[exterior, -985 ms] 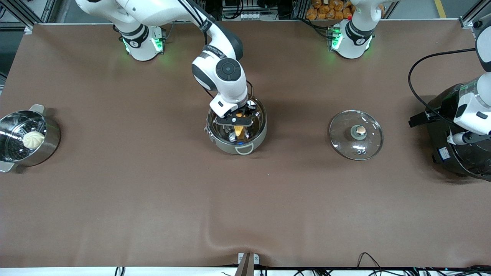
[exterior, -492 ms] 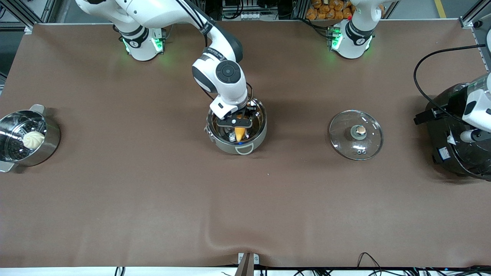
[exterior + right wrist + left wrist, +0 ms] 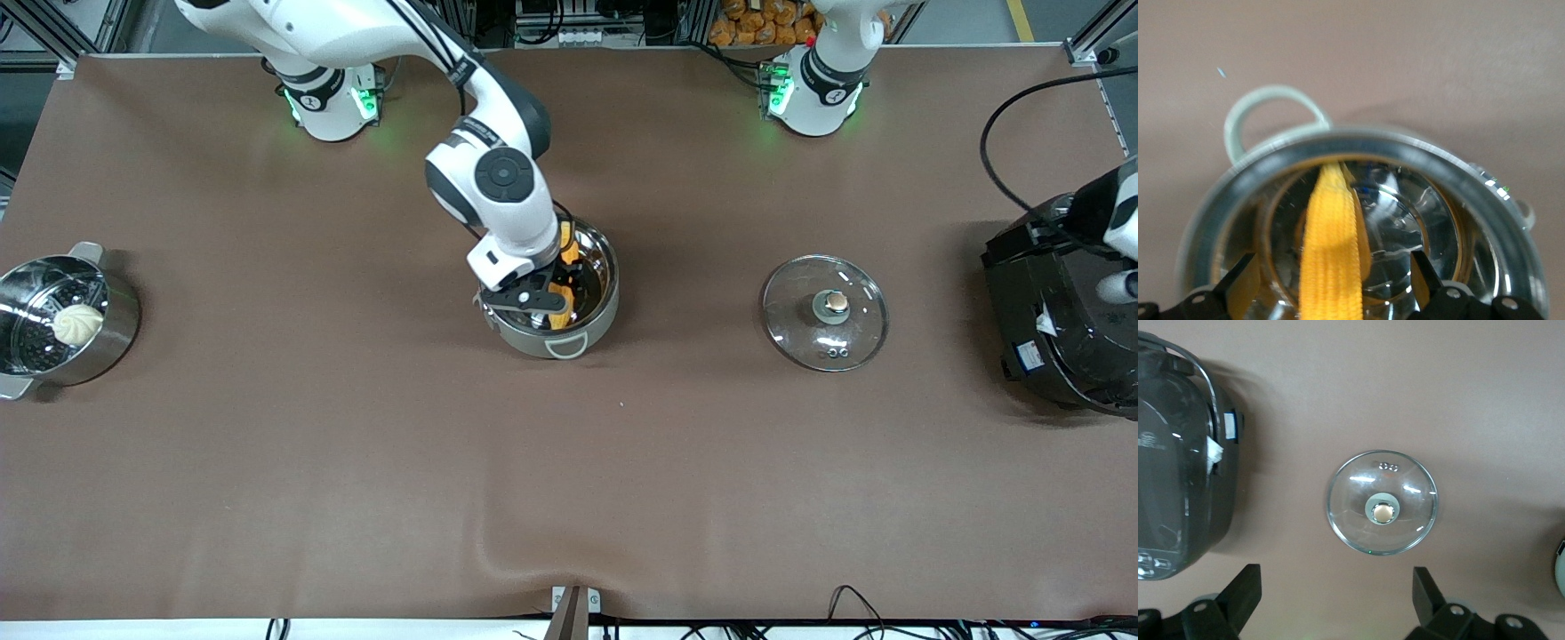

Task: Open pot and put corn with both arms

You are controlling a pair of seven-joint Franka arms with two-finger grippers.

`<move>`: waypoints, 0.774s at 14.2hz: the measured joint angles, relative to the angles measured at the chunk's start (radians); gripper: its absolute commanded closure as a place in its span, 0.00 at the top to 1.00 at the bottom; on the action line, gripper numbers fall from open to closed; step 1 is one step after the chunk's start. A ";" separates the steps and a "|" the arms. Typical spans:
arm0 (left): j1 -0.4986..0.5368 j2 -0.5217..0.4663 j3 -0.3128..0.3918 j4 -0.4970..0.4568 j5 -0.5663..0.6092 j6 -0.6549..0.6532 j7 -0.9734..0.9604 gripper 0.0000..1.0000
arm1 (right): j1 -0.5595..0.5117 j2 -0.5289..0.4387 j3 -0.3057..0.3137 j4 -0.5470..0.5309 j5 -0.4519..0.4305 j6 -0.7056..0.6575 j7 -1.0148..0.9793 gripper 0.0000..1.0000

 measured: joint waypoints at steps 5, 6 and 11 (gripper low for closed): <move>0.013 -0.018 -0.012 0.005 0.000 -0.026 0.028 1.00 | -0.122 -0.159 -0.004 0.096 0.052 -0.290 -0.050 1.00; 0.013 -0.019 -0.016 0.006 0.000 -0.031 0.028 1.00 | -0.143 -0.192 -0.012 0.122 0.052 -0.368 -0.101 1.00; 0.012 -0.019 -0.022 0.007 0.000 -0.056 0.028 1.00 | -0.175 -0.353 -0.203 0.151 0.074 -0.598 -0.419 1.00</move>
